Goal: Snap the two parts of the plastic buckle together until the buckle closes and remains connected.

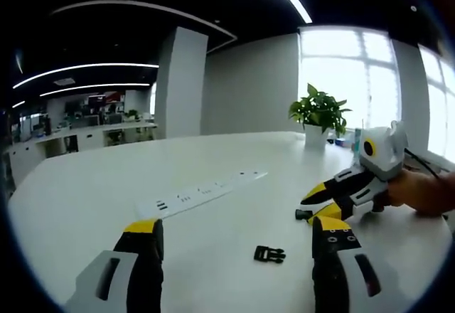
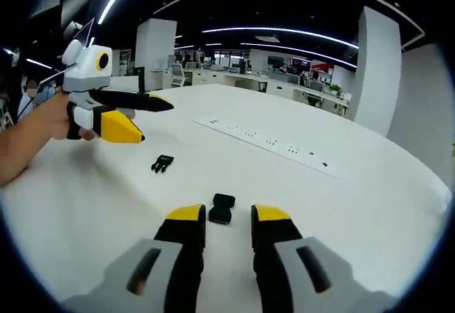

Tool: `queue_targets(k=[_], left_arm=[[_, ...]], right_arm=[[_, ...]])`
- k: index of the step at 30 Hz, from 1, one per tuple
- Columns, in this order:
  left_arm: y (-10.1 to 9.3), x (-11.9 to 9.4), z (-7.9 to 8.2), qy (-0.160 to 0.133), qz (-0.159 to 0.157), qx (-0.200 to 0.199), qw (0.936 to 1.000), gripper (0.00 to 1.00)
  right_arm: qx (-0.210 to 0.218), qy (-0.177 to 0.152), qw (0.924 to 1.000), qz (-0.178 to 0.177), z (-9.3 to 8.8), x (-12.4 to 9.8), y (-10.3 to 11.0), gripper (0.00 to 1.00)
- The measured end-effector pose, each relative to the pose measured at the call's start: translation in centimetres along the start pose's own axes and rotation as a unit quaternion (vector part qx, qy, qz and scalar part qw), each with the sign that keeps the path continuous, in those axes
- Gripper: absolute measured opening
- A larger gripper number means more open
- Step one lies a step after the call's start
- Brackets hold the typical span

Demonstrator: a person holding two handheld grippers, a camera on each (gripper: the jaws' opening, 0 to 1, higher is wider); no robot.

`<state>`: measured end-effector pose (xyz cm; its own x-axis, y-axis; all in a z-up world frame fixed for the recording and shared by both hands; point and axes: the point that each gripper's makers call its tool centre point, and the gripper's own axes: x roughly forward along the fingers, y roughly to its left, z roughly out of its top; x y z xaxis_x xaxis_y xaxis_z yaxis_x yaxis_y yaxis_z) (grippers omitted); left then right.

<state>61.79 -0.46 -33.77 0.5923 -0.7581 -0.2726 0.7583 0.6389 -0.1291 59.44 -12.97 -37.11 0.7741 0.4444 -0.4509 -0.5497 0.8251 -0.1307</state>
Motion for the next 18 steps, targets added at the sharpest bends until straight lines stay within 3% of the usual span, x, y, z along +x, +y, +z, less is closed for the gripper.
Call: queue_targets(k=[5,11,18], left_arm=[[0.0,0.0,0.0,0.0,-0.001,-0.002,1.0,0.87],[0.1,0.1,0.0,0.0,-0.002,-0.003,1.0,0.87],[0.2,0.1,0.1,-0.001,-0.002,-0.004,1.0,0.87]], right_arm=[[-0.008,-0.001,1.0,0.004,-0.1,-0.1,0.1,0.19],[0.016,-0.01,0.9991,0.038,-0.1,0.0,0.9,0.19],[0.006,-0.01,0.9991,0.041,-0.1,0.0,1.3,0.16]])
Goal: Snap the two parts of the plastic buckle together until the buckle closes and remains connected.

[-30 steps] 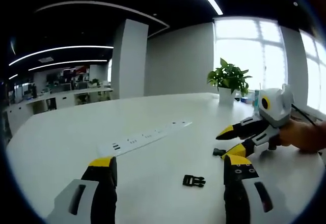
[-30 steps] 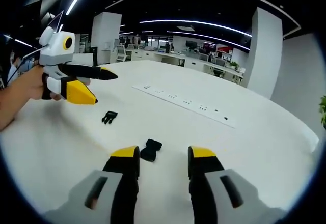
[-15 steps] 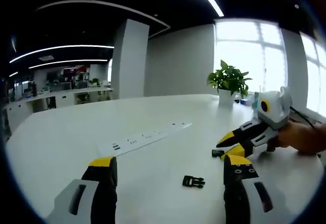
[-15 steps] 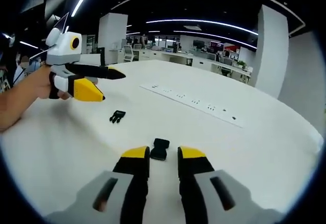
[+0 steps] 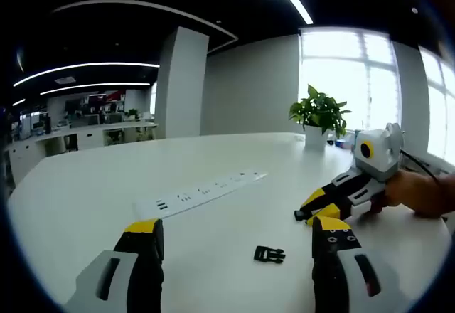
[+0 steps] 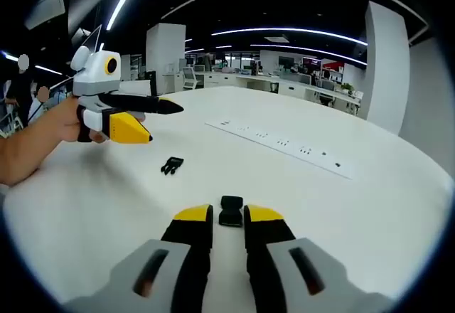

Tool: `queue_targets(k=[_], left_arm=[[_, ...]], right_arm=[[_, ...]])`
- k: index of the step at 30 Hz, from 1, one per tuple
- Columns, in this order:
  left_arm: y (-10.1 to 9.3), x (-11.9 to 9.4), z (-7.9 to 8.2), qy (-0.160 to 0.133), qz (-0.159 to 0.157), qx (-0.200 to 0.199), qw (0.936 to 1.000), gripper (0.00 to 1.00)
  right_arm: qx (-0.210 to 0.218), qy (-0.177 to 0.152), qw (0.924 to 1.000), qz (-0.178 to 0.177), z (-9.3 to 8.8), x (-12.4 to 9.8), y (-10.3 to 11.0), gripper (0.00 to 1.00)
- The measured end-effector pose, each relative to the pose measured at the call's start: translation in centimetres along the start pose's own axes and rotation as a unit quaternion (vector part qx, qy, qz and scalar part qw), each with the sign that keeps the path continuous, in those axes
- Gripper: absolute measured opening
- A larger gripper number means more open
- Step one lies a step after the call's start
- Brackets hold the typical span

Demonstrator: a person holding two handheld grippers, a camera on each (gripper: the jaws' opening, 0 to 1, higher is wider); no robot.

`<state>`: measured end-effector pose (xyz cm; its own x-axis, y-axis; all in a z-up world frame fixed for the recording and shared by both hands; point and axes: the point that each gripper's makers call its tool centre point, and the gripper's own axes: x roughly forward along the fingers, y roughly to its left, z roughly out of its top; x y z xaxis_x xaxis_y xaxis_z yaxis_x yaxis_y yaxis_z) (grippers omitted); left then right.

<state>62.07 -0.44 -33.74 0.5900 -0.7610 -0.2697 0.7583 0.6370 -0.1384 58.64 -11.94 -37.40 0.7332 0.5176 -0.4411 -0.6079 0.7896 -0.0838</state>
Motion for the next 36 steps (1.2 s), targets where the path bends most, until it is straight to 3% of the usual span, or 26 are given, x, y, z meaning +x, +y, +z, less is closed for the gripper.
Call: queue_targets(k=[21,36], left_arm=[[-0.1,0.1,-0.1,0.001,-0.001,0.0,1.0,0.87],[-0.1,0.1,-0.1,0.002,0.0,0.0,1.0,0.87]], right_arm=[[0.012,0.0,0.9999,-0.001,-0.1,-0.1,0.3,0.13],[0.033,0.002,0.999,-0.029,0.1,-0.1,-0.6,0.15]])
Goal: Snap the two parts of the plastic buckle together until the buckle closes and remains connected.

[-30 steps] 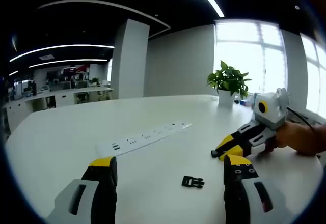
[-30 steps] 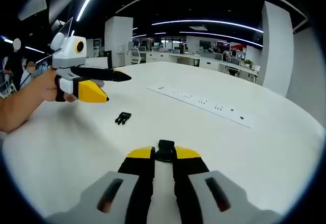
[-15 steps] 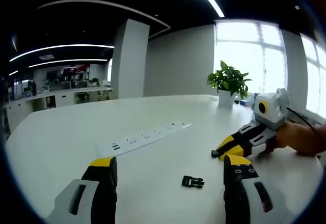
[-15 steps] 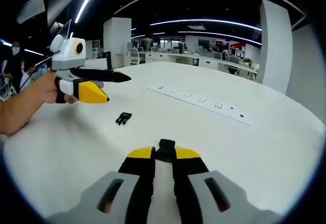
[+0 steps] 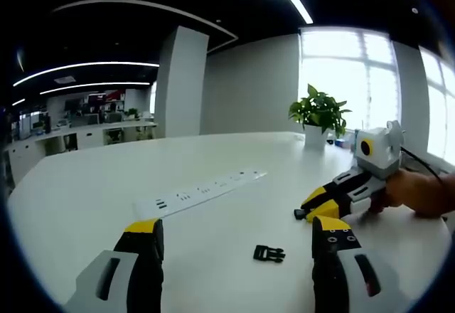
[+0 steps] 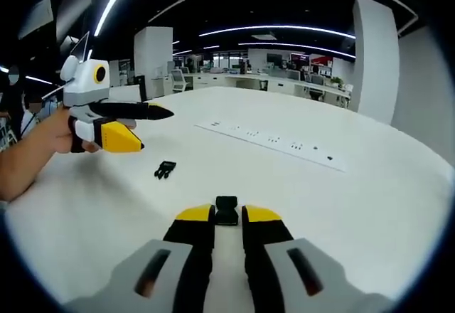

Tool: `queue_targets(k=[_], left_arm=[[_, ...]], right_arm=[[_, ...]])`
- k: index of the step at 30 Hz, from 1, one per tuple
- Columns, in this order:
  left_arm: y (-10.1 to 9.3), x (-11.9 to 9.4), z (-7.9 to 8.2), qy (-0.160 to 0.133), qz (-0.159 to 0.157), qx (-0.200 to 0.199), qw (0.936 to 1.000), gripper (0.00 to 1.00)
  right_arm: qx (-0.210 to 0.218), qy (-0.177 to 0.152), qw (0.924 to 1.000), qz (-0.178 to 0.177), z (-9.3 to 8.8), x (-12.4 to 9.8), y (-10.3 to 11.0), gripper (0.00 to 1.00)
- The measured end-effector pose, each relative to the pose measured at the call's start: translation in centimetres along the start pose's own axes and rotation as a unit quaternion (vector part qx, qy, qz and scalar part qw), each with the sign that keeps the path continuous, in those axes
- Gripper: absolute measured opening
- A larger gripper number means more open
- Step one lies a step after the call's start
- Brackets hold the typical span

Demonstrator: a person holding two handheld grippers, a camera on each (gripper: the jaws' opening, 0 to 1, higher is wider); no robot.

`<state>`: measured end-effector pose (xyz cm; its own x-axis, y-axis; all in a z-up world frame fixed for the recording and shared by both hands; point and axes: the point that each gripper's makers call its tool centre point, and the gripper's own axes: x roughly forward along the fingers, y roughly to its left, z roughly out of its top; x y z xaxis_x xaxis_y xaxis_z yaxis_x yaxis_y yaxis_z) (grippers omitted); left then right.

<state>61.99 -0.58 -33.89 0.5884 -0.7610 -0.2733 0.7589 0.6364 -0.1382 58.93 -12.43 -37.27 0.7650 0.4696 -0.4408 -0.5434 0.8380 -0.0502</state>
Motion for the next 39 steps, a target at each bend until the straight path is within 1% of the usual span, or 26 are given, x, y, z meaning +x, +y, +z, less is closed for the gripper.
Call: queue_targets(k=[5,7,13,19,21,22,26,27,28,30,31,33,34,35,36,37,39], left_arm=[[-0.1,0.0,0.0,0.0,0.0,0.0,1.0,0.87],[-0.1,0.1,-0.1,0.001,-0.001,0.001,1.0,0.87],[-0.1,0.1,-0.2,0.002,-0.002,0.001,1.0,0.87],[-0.1,0.1,-0.3,0.005,-0.002,0.003,1.0,0.87],[0.4,0.1,-0.3,0.006,0.009,0.006,0.9999,0.89],[0.4,0.1,-0.3,0.007,0.007,0.014,0.9999,0.88],[0.1,-0.1,-0.3,0.006,0.003,0.019,0.9998,0.85],[0.1,-0.2,-0.3,0.007,0.002,0.022,0.9997,0.86],[0.2,-0.2,-0.2,0.005,0.003,0.023,0.9997,0.88],[0.4,-0.4,0.6,-0.015,0.005,0.011,0.9998,0.96],[0.4,-0.6,0.8,-0.017,-0.001,0.007,0.9998,0.95],[0.7,-1.0,1.0,-0.019,-0.001,0.002,0.9998,0.95],[0.9,-1.1,1.0,-0.019,0.003,0.003,0.9998,0.96],[1.2,-1.1,1.0,-0.017,0.008,0.004,0.9998,0.99],[1.7,-1.2,1.0,-0.013,0.022,0.002,0.9997,1.0],[1.7,-1.2,0.9,-0.012,0.02,0.004,0.9997,1.0],[1.3,-1.4,0.5,0.002,0.006,0.011,0.9999,1.0]], right_arm=[[-0.007,0.004,0.9999,0.009,-0.1,0.3,0.4,0.16],[-0.011,0.002,0.9999,0.007,0.0,0.3,0.3,0.13],[-0.009,0.006,0.9999,0.005,0.0,0.2,0.4,0.13],[-0.006,0.002,1.0,0.004,0.0,0.2,0.1,0.12],[-0.004,0.001,1.0,0.004,0.0,0.2,0.1,0.12],[-0.005,0.001,1.0,0.004,0.1,0.2,0.1,0.12],[-0.008,-0.001,1.0,0.002,0.0,0.2,0.0,0.11],[-0.008,-0.001,1.0,0.001,0.0,0.2,0.0,0.11],[-0.009,0.0,1.0,0.0,0.0,0.2,0.0,0.11],[-0.004,0.003,1.0,0.003,0.0,0.2,0.0,0.11],[0.001,0.006,1.0,0.004,0.0,0.1,0.0,0.11],[0.0,0.012,0.9999,0.007,-0.1,0.1,0.2,0.11],[0.001,0.013,0.9999,0.008,-0.1,0.1,0.3,0.11],[0.002,0.014,0.9998,0.01,-0.2,0.1,0.4,0.11],[0.001,0.014,0.9998,0.01,-0.2,0.1,0.4,0.11],[0.002,0.013,0.9999,0.011,-0.2,0.2,0.4,0.11],[0.005,0.01,0.9999,0.006,-0.2,0.2,0.0,0.11]])
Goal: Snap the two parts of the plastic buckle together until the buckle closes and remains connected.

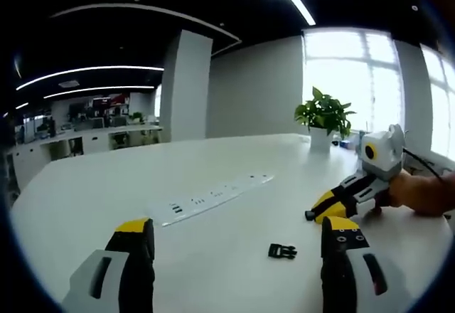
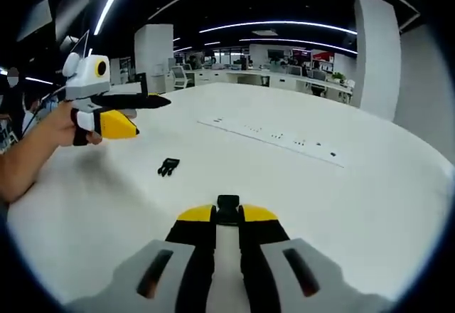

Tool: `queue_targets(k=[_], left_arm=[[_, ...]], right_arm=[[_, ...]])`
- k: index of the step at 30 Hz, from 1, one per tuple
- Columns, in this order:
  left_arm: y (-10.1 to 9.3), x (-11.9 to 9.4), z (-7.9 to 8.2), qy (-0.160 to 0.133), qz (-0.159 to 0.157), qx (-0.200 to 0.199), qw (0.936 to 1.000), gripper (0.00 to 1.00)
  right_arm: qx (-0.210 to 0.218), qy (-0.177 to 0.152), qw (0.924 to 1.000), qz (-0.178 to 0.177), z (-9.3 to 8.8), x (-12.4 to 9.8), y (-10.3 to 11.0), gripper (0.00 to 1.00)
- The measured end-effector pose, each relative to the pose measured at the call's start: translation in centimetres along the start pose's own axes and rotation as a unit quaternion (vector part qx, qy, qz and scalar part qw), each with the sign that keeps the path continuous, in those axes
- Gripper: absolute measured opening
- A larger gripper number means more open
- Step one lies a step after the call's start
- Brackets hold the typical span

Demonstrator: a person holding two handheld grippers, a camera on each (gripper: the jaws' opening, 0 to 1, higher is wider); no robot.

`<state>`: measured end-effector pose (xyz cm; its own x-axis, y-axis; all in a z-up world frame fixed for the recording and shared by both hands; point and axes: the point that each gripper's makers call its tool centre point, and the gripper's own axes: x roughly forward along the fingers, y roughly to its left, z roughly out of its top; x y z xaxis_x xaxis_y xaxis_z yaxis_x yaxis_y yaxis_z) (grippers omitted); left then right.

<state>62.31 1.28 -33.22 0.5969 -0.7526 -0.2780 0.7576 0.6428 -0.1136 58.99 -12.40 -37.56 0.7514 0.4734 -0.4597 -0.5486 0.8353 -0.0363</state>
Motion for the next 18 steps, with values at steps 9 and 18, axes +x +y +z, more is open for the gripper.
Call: queue_targets(k=[9,18], left_arm=[[-2.8,0.0,0.9,0.017,-0.116,0.059,0.9914,1.0],[-1.3,0.2,1.8,0.045,-0.118,0.096,0.9873,1.0]], right_arm=[[0.004,-0.006,1.0,0.001,0.3,0.1,-0.5,0.11],[0.014,-0.008,0.9998,0.011,0.5,0.2,-0.1,0.11]])
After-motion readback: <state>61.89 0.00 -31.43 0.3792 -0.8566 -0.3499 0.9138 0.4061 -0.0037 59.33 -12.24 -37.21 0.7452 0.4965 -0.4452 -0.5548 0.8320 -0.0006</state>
